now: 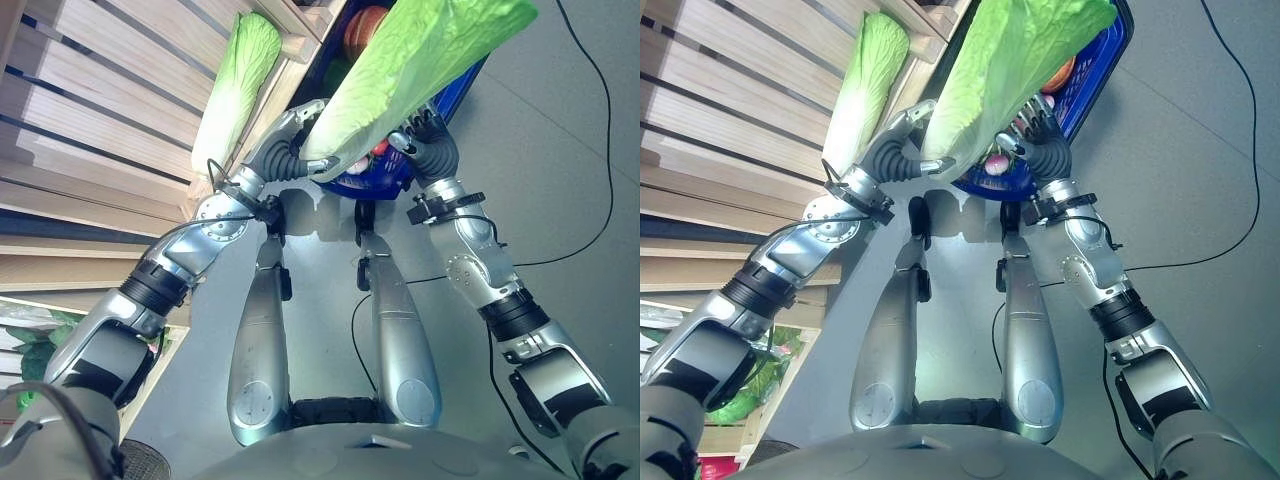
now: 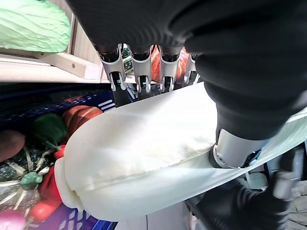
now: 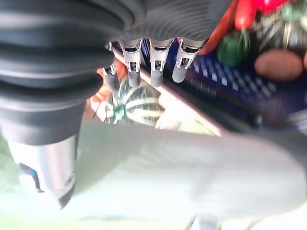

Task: Pick up fruits and vegetables into the basket

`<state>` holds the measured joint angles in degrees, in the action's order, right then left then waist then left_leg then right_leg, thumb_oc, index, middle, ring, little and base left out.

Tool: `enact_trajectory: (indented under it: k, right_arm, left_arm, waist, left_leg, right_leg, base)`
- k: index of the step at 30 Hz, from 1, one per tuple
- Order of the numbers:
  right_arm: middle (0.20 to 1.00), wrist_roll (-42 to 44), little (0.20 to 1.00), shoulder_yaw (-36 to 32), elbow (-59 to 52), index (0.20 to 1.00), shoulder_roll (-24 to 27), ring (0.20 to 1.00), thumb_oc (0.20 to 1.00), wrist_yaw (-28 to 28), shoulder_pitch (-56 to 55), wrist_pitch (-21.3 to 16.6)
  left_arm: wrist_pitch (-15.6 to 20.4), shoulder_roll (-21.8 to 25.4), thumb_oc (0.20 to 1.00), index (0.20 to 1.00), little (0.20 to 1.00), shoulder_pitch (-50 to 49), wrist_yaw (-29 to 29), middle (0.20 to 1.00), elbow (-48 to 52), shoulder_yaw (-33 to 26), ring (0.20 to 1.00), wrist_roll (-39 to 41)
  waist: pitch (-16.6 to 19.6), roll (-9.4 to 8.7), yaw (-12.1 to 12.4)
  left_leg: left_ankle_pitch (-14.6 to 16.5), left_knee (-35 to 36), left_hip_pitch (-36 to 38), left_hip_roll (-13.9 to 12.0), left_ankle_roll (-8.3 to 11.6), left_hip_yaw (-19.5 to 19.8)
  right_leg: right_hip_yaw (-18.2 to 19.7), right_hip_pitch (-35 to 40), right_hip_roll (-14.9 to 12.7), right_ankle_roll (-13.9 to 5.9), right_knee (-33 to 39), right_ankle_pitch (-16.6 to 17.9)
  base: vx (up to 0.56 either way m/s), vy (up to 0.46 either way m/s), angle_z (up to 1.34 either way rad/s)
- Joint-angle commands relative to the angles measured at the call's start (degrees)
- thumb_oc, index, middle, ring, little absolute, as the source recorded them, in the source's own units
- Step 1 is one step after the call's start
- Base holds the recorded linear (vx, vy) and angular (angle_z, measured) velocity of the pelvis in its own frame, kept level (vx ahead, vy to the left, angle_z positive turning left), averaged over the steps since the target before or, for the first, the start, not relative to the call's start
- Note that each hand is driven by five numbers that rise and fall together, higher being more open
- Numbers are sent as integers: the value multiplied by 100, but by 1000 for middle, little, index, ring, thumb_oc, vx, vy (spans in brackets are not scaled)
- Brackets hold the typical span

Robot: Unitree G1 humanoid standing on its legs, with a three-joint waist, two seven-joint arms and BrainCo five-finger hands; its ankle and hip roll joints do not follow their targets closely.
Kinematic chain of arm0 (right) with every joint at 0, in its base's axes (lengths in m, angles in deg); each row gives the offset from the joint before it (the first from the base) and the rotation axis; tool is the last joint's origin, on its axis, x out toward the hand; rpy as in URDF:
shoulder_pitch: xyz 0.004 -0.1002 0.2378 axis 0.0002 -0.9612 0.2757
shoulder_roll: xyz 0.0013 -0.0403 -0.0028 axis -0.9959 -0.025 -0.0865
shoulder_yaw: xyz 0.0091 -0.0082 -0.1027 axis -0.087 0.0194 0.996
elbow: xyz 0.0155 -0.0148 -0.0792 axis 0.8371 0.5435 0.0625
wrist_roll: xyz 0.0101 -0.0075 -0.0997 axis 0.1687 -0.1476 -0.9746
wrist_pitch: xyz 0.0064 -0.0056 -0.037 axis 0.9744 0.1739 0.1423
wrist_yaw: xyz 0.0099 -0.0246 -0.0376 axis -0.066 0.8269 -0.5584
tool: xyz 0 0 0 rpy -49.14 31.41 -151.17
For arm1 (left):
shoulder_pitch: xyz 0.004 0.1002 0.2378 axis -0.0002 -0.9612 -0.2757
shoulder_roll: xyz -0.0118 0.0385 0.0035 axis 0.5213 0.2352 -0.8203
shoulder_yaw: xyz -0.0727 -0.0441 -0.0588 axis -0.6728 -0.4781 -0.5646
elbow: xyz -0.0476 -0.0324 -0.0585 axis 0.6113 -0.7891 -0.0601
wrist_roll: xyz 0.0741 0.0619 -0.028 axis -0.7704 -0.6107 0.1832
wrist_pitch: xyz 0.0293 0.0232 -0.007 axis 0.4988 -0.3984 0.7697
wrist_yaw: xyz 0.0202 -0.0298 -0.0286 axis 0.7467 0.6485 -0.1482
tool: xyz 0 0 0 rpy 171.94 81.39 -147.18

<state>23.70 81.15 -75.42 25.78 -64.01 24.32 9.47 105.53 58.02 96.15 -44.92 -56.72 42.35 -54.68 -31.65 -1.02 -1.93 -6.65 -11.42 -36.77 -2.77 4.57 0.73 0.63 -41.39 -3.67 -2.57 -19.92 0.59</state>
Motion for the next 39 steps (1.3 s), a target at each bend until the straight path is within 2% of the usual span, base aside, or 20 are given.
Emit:
enact_trajectory:
  k: [1, 14, 21, 22, 23, 39]
  right_arm:
    - [1000, 400, 1000, 30, -768, 1000, 78, 1000, 1000, -467, 116, -46]
    - [1000, 1091, 1000, 20, -835, 1000, 22, 1000, 1000, -1129, 56, 191]
    - [1000, 1320, 1000, 21, -872, 1000, 30, 1000, 1000, -1343, 109, 167]
    - [382, 1324, 382, 33, -889, 382, 38, 382, 382, -1335, 120, 114]
    - [200, 1328, 200, 47, -912, 200, 31, 200, 200, -1322, 100, 90]
    - [200, 1339, 200, 80, -810, 200, 33, 200, 200, -1393, 162, -38]
  left_arm:
    - [277, -48, 200, 200, 200, -81, -43, 200, 562, 52, 200, -72]
    - [91, 30, 200, 200, 200, -17, -148, 200, 579, 97, 200, -204]
    - [-176, 179, 200, 200, 200, 128, -517, 200, 524, 297, 200, -318]
    - [-199, 194, 200, 200, 200, 141, -537, 200, 523, 329, 200, -318]
    - [-241, 200, 200, 200, 200, 145, -564, 200, 538, 354, 200, -303]
    - [-398, 245, 200, 200, 200, 255, -622, 200, 551, 469, 200, -272]
  waist:
    - [186, -73, -49]
    - [186, -100, -34]
    - [186, -91, -48]
    - [186, -90, -51]
    - [186, -89, -49]
    - [186, -58, -69]
  left_leg:
    - [524, -273, 12, 389, -206, -153]
    - [556, -286, 43, 373, -199, -146]
    - [505, -230, 21, 374, -195, -142]
    - [503, -230, 21, 373, -192, -145]
    - [530, -235, 54, 374, -192, -148]
    - [468, -141, 43, 386, -199, -160]
  right_leg:
    - [-385, 362, 101, -275, 358, 128]
    - [-413, 387, 98, -288, 340, 104]
    - [-428, 370, 91, -301, 397, 153]
    - [-427, 376, 88, -301, 405, 157]
    - [-427, 409, 89, -302, 403, 134]
    - [-442, 395, 66, -317, 517, 210]
  base:
    - [0, 0, 0]
    - [0, 0, 0]
    - [0, 0, 0]
    - [0, 0, 0]
    - [0, 0, 0]
    - [-2, 0, 1]
